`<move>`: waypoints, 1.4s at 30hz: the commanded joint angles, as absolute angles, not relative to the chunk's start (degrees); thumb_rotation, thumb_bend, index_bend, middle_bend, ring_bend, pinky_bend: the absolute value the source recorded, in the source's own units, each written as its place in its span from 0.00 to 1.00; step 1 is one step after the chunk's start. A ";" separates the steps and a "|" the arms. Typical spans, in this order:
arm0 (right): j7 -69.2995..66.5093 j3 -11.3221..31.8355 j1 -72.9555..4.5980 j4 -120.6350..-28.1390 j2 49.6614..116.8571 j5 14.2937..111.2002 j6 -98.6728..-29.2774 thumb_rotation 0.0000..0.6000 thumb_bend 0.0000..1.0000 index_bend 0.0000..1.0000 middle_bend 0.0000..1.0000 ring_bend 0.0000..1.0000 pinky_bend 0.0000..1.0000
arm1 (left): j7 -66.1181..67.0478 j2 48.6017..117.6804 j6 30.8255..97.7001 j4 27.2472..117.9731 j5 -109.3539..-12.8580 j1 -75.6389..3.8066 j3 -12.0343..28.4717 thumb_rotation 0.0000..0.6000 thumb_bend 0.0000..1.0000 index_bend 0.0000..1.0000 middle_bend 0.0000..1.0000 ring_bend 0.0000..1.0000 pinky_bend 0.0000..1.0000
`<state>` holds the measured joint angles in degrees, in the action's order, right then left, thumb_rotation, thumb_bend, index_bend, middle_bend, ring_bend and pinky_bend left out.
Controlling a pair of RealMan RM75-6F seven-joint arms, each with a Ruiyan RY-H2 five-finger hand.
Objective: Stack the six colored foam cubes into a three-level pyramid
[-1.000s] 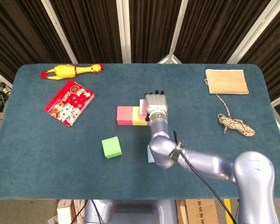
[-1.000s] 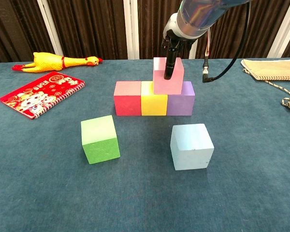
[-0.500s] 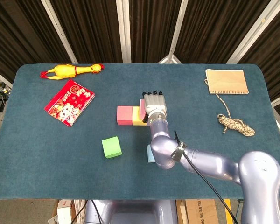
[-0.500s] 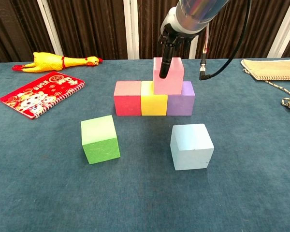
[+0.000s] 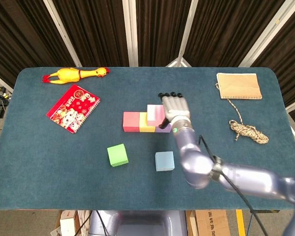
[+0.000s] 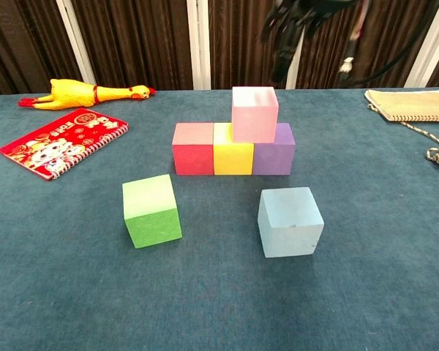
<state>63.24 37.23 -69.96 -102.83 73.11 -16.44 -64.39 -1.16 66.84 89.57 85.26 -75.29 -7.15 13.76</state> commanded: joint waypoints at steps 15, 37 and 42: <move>19.03 25.35 -16.91 -128.04 38.89 50.56 -66.27 1.00 0.19 0.12 0.14 0.02 0.00 | 3.99 57.51 76.64 100.96 -70.95 -11.19 12.70 1.00 0.13 0.13 0.16 0.00 0.00; -3.26 5.76 0.35 -103.94 58.45 86.19 -83.70 1.00 0.19 0.13 0.14 0.02 0.00 | 30.32 56.62 63.51 123.57 -43.25 -29.17 12.65 1.00 0.05 0.16 0.21 0.00 0.00; -3.74 5.42 0.16 -100.92 60.53 85.47 -83.68 1.00 0.19 0.13 0.14 0.02 0.00 | 35.85 61.99 66.94 124.56 -37.37 -33.74 12.77 1.00 0.05 0.17 0.21 0.00 0.00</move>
